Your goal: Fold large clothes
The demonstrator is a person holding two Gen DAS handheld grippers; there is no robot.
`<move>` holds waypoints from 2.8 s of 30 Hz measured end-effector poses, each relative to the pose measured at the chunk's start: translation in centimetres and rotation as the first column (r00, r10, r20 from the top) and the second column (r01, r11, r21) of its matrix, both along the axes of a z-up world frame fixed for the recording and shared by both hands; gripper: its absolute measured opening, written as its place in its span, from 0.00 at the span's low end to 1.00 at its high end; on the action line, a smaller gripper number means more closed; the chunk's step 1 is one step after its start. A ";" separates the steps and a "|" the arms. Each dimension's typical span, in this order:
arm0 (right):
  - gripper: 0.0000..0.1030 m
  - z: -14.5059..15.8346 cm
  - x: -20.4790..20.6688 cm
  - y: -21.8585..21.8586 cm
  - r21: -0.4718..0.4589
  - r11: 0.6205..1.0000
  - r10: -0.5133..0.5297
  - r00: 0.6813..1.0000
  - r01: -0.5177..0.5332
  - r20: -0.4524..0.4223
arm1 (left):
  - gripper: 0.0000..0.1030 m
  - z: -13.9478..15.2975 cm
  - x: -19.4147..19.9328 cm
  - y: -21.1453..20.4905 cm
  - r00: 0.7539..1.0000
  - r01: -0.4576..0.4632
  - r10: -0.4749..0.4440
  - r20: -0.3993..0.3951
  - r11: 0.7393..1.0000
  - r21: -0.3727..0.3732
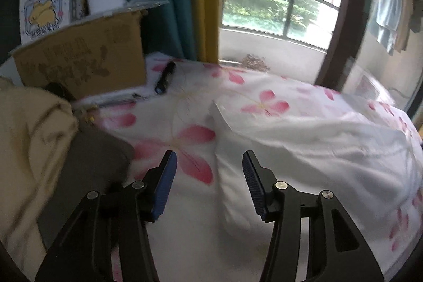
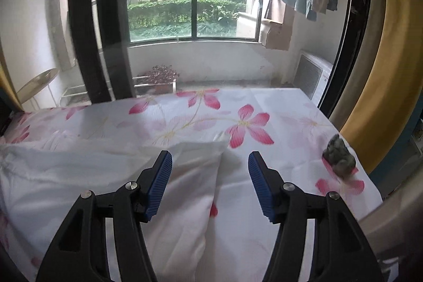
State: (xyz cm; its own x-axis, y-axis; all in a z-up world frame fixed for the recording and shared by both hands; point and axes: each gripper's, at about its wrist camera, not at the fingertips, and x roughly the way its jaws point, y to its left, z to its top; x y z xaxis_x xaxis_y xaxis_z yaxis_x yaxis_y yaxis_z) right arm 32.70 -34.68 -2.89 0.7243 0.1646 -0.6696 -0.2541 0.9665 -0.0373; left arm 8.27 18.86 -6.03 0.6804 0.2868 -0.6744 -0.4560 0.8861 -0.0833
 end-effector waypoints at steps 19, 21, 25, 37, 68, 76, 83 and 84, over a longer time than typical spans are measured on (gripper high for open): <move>0.59 -4.0 -4.5 -1.8 0.101 0.993 0.071 0.981 -0.054 -0.181 | 0.53 -3.5 -1.7 -2.8 0.993 0.072 -0.080 -0.085 0.993 -0.094; 0.59 -4.5 -4.8 -1.5 0.106 0.993 0.081 0.978 -0.061 -0.191 | 0.53 -3.5 -1.6 -2.8 0.993 0.074 -0.082 -0.087 0.993 -0.091; 0.59 -5.7 -5.2 -1.2 0.132 0.988 0.104 0.970 -0.077 -0.219 | 0.53 -3.5 -1.3 -3.1 0.990 0.100 -0.108 -0.094 0.991 -0.084; 0.07 -6.4 -7.6 -0.7 0.130 0.978 0.187 0.959 -0.162 -0.213 | 0.10 -3.2 -1.7 -5.6 0.975 0.200 -0.205 -0.085 0.978 -0.066; 0.10 -5.9 -15.9 -8.1 0.114 0.989 0.116 0.968 -0.093 -0.220 | 0.13 -2.7 -10.5 -11.3 0.944 0.273 -0.289 -0.159 0.955 -0.115; 0.36 -4.1 -15.9 -8.5 0.063 0.996 0.074 0.976 -0.063 -0.204 | 0.41 0.9 -10.9 -10.8 0.963 0.249 -0.250 -0.101 0.968 -0.021; 0.50 -1.6 -15.3 -6.5 0.046 0.995 0.089 0.989 -0.084 -0.121 | 0.41 2.3 -8.0 -11.6 0.947 0.315 -0.313 -0.076 0.949 0.013; 0.52 -1.5 -15.1 -5.9 0.044 0.994 0.101 0.988 -0.096 -0.116 | 0.41 2.1 -7.2 -11.9 0.941 0.329 -0.327 -0.083 0.944 0.011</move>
